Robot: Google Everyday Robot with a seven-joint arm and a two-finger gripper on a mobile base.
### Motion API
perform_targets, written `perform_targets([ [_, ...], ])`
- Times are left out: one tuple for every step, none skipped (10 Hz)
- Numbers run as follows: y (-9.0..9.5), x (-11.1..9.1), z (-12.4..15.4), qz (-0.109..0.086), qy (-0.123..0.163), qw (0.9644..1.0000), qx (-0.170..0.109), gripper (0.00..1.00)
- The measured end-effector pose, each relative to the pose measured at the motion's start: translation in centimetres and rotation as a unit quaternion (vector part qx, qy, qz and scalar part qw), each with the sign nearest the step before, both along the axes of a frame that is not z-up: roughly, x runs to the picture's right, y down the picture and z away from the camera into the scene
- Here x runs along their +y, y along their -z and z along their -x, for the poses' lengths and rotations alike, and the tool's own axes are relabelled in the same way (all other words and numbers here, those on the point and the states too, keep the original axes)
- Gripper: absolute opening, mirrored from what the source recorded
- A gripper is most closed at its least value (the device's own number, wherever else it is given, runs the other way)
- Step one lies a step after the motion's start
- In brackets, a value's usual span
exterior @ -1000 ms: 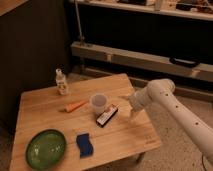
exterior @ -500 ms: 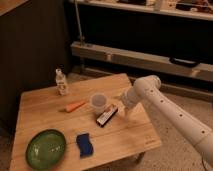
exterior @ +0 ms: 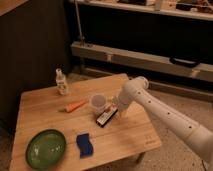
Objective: Place the eraser on the white sponge
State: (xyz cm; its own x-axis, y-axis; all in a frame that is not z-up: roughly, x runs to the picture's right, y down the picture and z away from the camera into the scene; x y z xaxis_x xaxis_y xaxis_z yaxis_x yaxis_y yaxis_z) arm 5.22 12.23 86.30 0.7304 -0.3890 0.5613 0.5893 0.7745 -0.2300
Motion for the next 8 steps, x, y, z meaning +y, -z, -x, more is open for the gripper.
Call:
perform_targets([
  [-0.7, 0.6, 0.1, 0.005, 0.005, 1.0000, 0.005, 0.80],
  [-1.7, 1.3, 0.2, 0.011, 0.008, 0.9998, 0.012, 0.80],
  [-2.2, 1.6, 0.3, 0.014, 0.011, 0.9997, 0.016, 0.80],
  [-2.7, 1.9, 0.5, 0.018, 0.013, 0.9995, 0.021, 0.79],
  [-3.0, 1.9, 0.6, 0.020, 0.011, 0.9994, 0.024, 0.74],
  [-3.1, 2.0, 0.6, 0.022, 0.011, 0.9994, 0.026, 0.68],
  [-3.2, 2.1, 0.5, 0.023, 0.012, 0.9993, 0.028, 0.58],
  [-3.1, 2.0, 0.4, 0.022, 0.013, 0.9992, 0.029, 0.46],
])
